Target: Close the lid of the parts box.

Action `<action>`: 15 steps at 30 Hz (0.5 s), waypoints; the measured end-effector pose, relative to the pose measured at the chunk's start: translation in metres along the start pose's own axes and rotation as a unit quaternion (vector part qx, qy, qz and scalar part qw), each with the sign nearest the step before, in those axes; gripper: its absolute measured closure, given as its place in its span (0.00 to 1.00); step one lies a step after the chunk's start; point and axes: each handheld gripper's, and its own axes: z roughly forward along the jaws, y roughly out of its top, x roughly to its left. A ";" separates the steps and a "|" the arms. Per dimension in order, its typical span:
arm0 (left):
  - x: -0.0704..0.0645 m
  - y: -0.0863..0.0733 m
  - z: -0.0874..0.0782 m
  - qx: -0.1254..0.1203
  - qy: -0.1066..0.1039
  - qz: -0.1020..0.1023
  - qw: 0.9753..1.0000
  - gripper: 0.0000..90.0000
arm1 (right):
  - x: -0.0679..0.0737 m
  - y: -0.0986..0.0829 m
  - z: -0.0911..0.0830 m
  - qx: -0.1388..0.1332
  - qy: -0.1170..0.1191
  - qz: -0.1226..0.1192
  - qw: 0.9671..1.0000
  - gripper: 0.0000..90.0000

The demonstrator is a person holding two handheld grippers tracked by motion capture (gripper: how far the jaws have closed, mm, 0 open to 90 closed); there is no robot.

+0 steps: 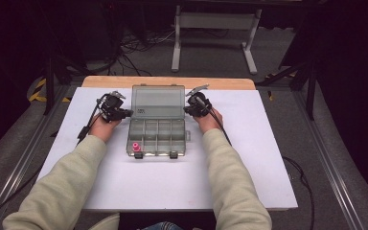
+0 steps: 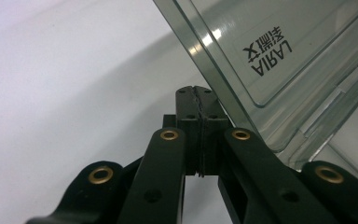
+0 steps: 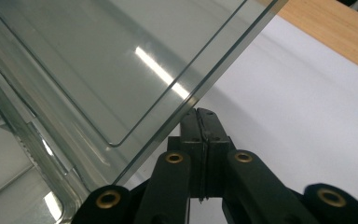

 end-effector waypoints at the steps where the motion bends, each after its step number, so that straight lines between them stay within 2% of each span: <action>1: 0.000 0.000 -0.001 -0.002 0.000 0.000 1.000 0.99 | 0.000 0.000 -0.001 -0.002 -0.002 -0.001 1.000 1.00; 15: -0.004 0.004 -0.006 -0.017 0.010 0.007 1.000 0.99 | 0.000 0.005 -0.011 -0.032 -0.012 -0.002 0.999 1.00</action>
